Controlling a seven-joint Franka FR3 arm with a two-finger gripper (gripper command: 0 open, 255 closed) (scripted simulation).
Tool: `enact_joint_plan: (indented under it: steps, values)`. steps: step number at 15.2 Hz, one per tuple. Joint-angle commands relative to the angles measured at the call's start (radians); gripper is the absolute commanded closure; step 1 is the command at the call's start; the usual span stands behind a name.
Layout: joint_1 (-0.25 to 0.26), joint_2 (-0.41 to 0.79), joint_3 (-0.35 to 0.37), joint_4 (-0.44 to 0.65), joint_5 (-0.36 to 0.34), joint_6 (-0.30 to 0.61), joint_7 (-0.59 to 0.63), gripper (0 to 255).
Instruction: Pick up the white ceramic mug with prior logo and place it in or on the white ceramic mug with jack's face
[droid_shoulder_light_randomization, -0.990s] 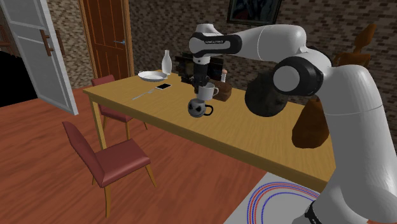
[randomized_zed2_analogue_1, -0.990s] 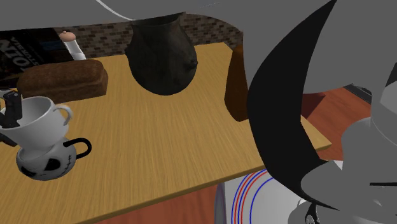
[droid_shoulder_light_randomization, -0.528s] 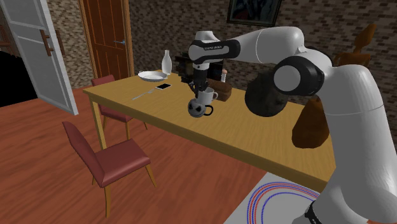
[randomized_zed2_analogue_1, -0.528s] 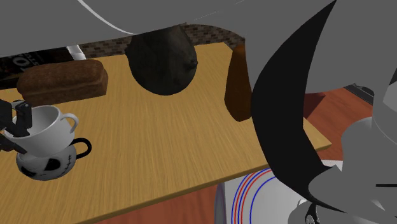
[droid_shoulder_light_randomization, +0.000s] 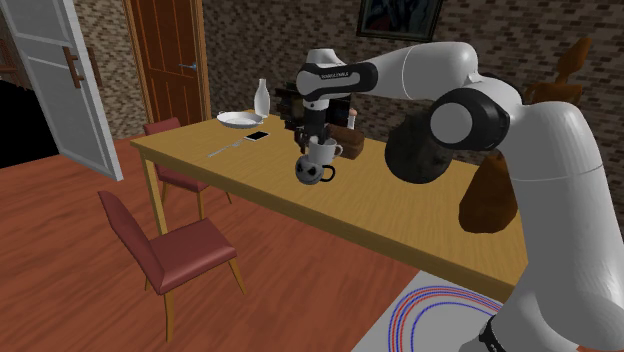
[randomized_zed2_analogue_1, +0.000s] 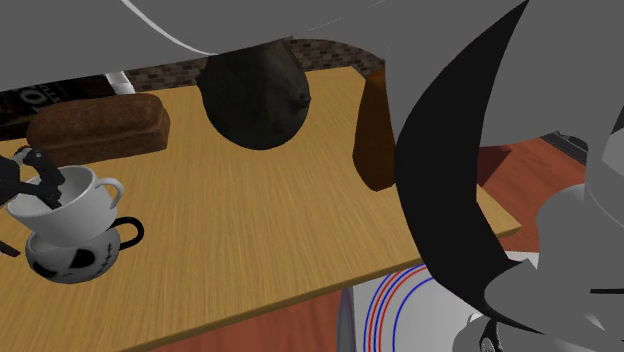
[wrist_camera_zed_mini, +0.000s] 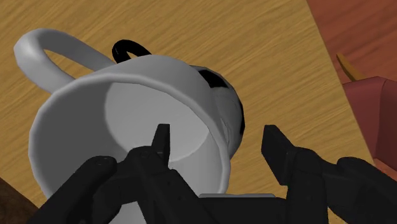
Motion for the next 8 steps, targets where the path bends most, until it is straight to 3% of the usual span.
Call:
enact_joint_plan:
  steps: [1,4,8]
  values:
    - [0.0,0.0,0.0,0.0,0.0,0.0,0.0,0]
    - [0.0,0.0,0.0,0.0,0.0,0.0,0.0,0]
    - [-0.005,0.001,-0.001,0.129,-0.001,-0.128,0.003,0]
